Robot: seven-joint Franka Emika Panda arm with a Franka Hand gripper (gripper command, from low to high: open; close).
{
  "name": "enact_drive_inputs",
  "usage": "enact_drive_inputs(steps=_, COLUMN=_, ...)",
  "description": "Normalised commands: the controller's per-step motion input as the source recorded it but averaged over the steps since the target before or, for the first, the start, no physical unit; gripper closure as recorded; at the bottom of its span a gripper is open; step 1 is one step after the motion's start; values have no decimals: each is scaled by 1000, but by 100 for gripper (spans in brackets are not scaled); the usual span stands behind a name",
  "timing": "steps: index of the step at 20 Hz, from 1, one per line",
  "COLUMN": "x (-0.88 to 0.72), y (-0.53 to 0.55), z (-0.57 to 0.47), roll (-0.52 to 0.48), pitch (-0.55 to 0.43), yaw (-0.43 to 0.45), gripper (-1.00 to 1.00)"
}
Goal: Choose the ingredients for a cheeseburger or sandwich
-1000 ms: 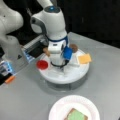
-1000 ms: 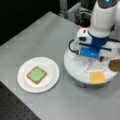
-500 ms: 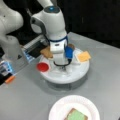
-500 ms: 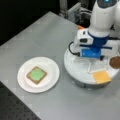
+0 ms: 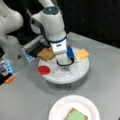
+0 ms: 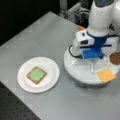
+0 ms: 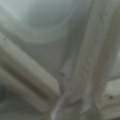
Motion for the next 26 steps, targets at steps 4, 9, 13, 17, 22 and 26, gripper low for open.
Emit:
enact_drive_inputs(steps=4, x=-90, y=-33, z=-157, roll=138, pitch=55, yaw=322, gripper=-100)
enact_drive_inputs(steps=9, x=-32, y=-37, z=-151, roll=117, pitch=44, yaw=334, gripper=-100)
enact_drive_inputs(steps=13, x=63, y=-73, z=-148, roll=96, pitch=28, yaw=372, gripper=-100)
enact_drive_inputs(steps=17, x=129, y=-98, z=-148, roll=94, pitch=15, yaw=416, gripper=-100)
enact_drive_inputs(steps=22, x=93, y=-107, z=-149, roll=103, pitch=22, yaw=355, gripper=-100)
enact_drive_inputs(steps=26, x=16, y=-136, z=-157, roll=97, pitch=28, yaw=253, gripper=-100)
